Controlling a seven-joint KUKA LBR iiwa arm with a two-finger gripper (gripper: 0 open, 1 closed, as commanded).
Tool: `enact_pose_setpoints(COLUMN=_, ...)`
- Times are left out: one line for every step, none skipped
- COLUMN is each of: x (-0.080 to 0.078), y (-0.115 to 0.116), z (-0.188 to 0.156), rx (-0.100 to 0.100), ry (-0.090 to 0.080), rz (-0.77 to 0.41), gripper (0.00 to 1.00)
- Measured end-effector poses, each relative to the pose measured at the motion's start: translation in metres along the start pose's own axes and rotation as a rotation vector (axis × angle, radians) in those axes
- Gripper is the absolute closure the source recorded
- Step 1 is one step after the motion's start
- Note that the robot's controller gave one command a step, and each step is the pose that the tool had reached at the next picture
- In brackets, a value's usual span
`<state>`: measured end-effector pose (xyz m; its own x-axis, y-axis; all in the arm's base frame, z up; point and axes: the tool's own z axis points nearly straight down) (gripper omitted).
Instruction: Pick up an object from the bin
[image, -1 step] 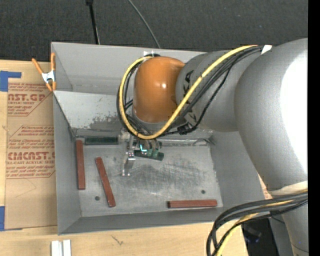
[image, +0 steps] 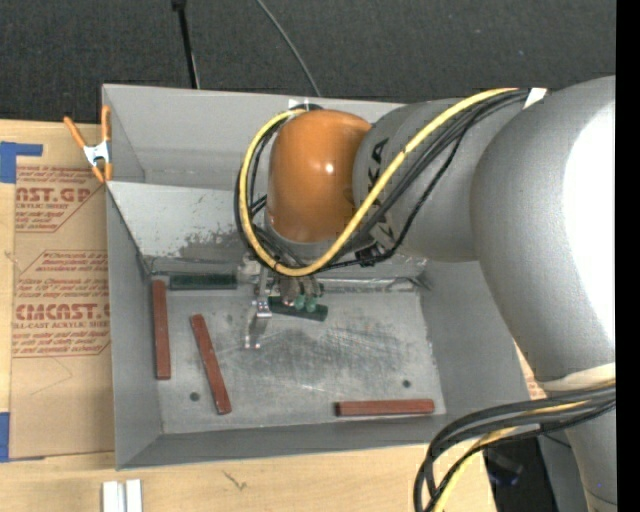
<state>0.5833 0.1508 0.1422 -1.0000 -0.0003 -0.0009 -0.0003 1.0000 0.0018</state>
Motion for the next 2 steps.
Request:
enact_pose_setpoints(x=0.004, y=0.019, z=0.033, rx=0.001, ry=-0.003, rz=-0.318, gripper=0.00)
enact_pose_setpoints(x=0.043, y=0.039, z=0.043, rx=0.000, ry=0.001, rz=-0.713, gripper=0.00)
